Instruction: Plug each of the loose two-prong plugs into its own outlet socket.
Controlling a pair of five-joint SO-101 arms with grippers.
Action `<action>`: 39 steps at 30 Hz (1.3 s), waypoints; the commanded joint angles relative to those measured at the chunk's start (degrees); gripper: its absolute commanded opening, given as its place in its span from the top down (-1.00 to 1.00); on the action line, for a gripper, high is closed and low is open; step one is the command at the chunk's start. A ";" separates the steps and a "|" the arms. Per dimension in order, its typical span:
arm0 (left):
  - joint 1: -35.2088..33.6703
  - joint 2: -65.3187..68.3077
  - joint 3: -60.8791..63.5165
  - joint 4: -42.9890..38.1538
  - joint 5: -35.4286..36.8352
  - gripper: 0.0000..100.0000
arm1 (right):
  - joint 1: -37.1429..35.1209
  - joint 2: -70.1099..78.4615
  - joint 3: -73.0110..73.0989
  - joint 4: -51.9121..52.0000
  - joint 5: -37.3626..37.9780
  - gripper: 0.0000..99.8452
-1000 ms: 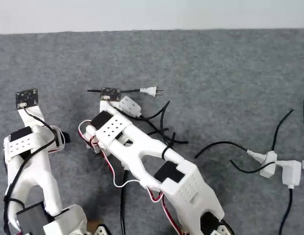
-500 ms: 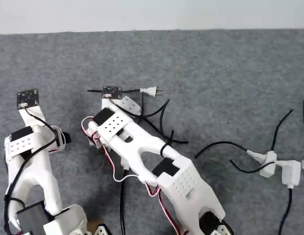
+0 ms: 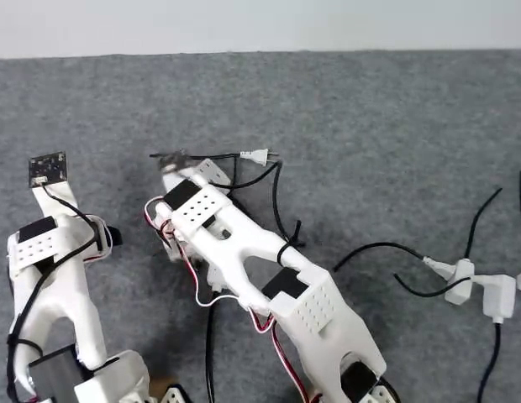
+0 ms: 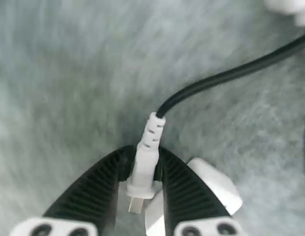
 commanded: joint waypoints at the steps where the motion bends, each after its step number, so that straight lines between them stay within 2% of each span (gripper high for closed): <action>1: 0.62 0.00 -0.66 -2.02 -0.53 0.48 | -0.84 -1.10 1.05 4.62 8.26 0.97; 8: 0.62 0.00 -0.48 -2.55 -0.53 0.48 | 2.51 0.31 -1.23 10.77 10.02 0.46; 16: 0.62 0.00 -0.48 -2.55 -0.53 0.48 | 1.01 -4.88 -3.87 12.97 9.67 0.64; 20: 0.62 0.00 -0.48 -2.64 -0.53 0.48 | 1.01 -5.05 -3.08 12.97 5.27 0.82; 23: 0.62 0.00 -0.48 -2.64 -0.53 0.48 | 0.57 -5.05 1.23 7.60 5.01 1.00; 26: 0.62 0.00 -0.48 -2.64 -0.53 0.48 | -0.48 -5.23 5.27 2.24 5.10 0.99; 31: 0.62 0.00 -0.48 -2.64 -0.53 0.48 | -3.65 -5.05 6.15 1.54 8.35 0.95; 36: 0.62 0.00 -0.48 -2.64 -0.53 0.48 | -3.47 -6.20 5.36 4.53 9.49 0.60; 39: 0.62 0.00 -0.48 -2.64 -0.53 0.48 | -3.56 -8.22 3.43 7.69 9.49 0.58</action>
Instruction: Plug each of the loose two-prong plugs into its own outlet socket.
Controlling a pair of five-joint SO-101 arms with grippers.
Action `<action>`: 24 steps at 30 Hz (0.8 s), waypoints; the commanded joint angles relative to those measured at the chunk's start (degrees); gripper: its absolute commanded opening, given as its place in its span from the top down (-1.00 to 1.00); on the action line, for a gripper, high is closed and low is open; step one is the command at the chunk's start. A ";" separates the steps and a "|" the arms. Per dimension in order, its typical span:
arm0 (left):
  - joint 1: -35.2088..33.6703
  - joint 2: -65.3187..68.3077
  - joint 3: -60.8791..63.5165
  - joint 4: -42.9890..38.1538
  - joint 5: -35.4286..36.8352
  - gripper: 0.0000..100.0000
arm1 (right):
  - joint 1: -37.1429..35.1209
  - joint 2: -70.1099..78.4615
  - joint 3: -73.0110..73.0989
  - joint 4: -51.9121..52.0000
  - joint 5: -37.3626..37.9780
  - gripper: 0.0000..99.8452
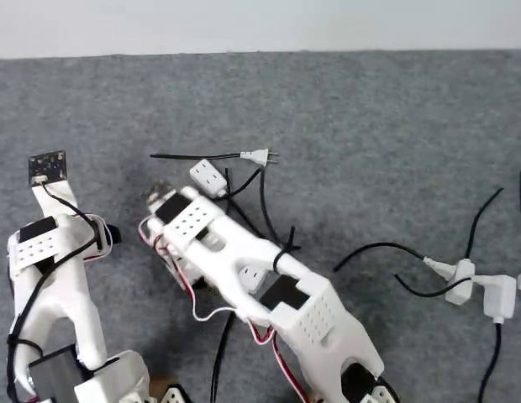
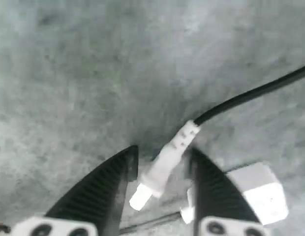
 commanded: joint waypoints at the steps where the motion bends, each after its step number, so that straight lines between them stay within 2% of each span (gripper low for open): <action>1: 0.53 0.00 -0.66 -1.23 -0.53 0.48 | -0.48 -5.41 -2.64 3.56 0.79 0.60; 5: 0.53 0.00 -0.66 -1.23 -0.53 0.48 | 0.04 -8.84 -2.73 5.58 0.79 0.73; 9: 0.53 0.00 -0.66 -1.23 -0.53 0.48 | 2.68 -9.19 -1.58 4.88 0.44 0.99; 12: 0.53 0.00 -0.66 -1.23 -0.53 0.48 | 4.09 -9.80 -0.09 3.47 -0.62 0.99; 17: 0.53 0.00 -0.66 -1.23 -0.53 0.48 | 4.35 -9.10 1.05 1.27 -7.38 0.98; 24: 0.53 0.00 -0.66 -1.23 -0.53 0.48 | 1.01 -9.27 11.87 -12.62 -8.70 0.98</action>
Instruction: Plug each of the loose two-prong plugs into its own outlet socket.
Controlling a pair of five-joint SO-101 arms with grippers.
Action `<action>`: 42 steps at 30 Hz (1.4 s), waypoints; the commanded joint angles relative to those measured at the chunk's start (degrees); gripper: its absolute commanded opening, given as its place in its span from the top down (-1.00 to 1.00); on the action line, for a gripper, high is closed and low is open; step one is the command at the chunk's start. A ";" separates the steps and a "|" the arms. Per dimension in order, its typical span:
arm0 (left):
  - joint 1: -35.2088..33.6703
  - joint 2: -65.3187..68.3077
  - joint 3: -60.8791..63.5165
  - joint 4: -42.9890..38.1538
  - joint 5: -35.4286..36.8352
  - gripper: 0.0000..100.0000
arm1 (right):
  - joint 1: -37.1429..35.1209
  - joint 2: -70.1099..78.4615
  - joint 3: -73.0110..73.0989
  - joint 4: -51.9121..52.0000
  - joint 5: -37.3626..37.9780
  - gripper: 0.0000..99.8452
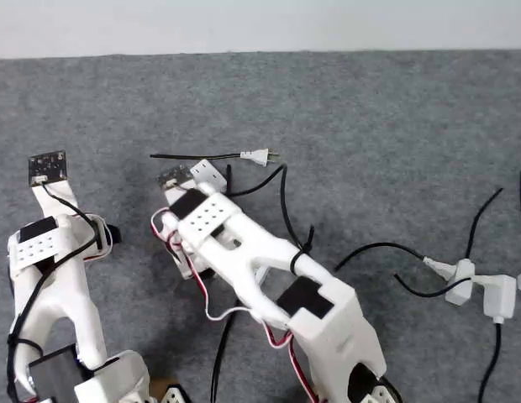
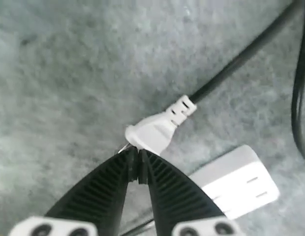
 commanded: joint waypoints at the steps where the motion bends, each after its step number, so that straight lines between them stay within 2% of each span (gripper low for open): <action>1: 0.53 0.00 -0.66 -1.23 -0.53 0.48 | -1.45 -1.19 1.93 -4.53 -0.79 0.98; 9: 0.53 0.00 -0.66 -1.23 -0.53 0.48 | -0.22 -3.74 0.53 -3.56 -1.23 0.98; 14: 0.53 0.00 -0.66 -1.23 -0.53 0.48 | 3.65 -12.18 1.32 -3.47 -13.01 0.98; 18: 0.53 0.00 -0.66 -1.32 -0.53 0.48 | 6.46 -14.20 7.03 -8.66 -17.49 0.98; 24: 0.53 0.00 -0.66 -1.32 -0.53 0.48 | 6.99 -14.20 13.98 -15.60 -18.90 0.81; 34: 0.53 0.00 -0.66 -1.32 -0.53 0.48 | 6.90 -10.24 13.80 -19.56 -20.57 0.80; 42: 0.53 0.00 -0.66 -1.32 -0.53 0.48 | 6.64 -4.88 8.53 -13.76 -20.66 0.80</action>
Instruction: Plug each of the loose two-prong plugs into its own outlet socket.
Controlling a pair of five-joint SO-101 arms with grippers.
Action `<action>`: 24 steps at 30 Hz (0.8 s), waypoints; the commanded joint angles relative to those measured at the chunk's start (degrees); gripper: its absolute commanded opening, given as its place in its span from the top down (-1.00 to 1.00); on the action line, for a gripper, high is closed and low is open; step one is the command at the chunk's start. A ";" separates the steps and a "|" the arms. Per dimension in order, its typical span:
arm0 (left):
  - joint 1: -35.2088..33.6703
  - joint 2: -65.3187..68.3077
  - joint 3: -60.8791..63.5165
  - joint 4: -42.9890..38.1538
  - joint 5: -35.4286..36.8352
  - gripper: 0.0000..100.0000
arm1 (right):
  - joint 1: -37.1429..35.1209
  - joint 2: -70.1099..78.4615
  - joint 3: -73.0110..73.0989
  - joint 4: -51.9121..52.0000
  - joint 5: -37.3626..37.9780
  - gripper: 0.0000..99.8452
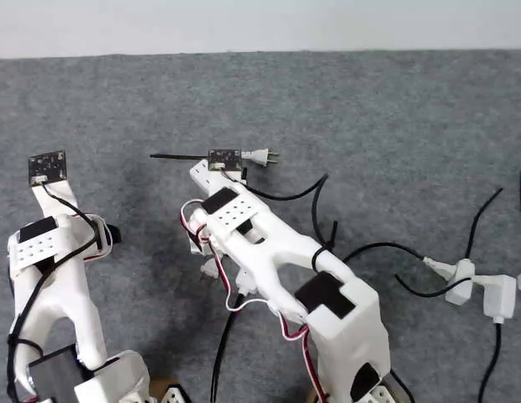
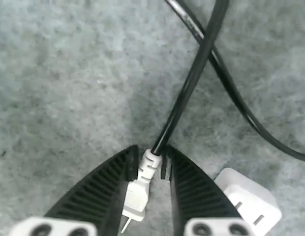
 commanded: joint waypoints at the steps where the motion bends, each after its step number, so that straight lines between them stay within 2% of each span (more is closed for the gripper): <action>1: 0.53 0.00 -0.66 -1.32 -0.53 0.48 | -0.04 0.31 -3.25 2.24 -0.62 0.80; 4: 0.53 0.00 -0.66 -1.32 -0.53 0.48 | -0.66 0.40 -3.34 2.15 -0.53 0.84; 6: 0.53 0.00 -0.66 -1.32 -0.53 0.48 | -0.92 0.48 -3.34 1.98 -0.26 0.98; 11: 0.53 0.00 -0.66 -1.32 -0.53 0.48 | -1.10 0.22 -3.34 2.42 3.43 0.98; 16: 0.53 0.00 -0.66 -1.32 -0.53 0.48 | -1.27 -4.97 -4.31 7.08 10.46 0.98; 19: 0.53 0.00 -0.66 -1.32 -0.53 0.48 | -4.09 -10.42 -2.02 8.92 18.11 0.98; 24: 0.53 0.00 -0.66 -1.32 -0.53 0.48 | -8.84 -17.80 7.12 3.74 29.63 0.98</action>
